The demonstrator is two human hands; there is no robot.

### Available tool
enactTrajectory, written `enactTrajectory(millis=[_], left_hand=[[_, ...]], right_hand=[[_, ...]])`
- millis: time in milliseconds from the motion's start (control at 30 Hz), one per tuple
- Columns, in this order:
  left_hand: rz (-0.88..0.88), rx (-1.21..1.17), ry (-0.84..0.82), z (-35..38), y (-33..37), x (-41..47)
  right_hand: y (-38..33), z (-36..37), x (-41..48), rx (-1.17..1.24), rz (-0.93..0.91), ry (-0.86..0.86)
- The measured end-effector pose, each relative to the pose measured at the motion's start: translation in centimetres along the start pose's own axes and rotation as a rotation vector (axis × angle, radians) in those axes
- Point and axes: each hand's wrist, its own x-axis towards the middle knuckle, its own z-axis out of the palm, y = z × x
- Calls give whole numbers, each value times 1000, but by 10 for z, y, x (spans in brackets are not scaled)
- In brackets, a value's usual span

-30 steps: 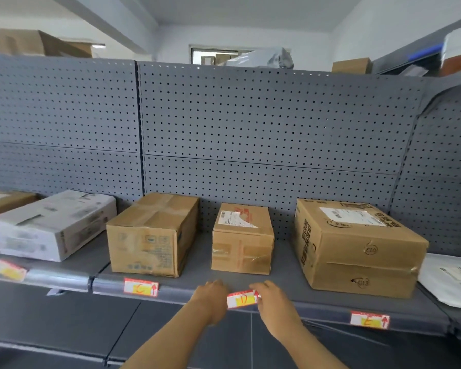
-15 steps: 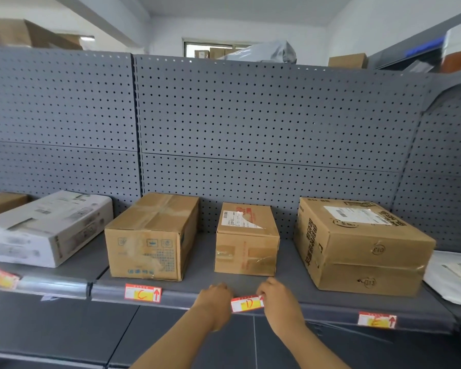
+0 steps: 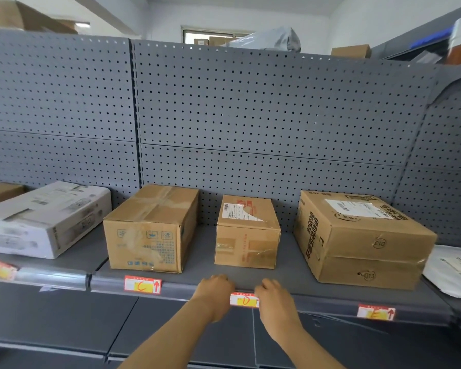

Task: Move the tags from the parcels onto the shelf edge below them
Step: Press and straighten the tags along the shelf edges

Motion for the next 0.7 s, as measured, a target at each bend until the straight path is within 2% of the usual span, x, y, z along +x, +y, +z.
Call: enactTrajectory(millis=[333, 467, 700], left_hand=[[6, 97, -16, 3, 3, -4], [-15, 105, -3, 2, -2, -17], [-128, 85, 28, -2, -65, -54]], right_hand=[[-6, -1, -8, -84, -75, -38], [-16, -5, -9, -108, -93, 10], [-72, -6, 0, 2, -215, 51]])
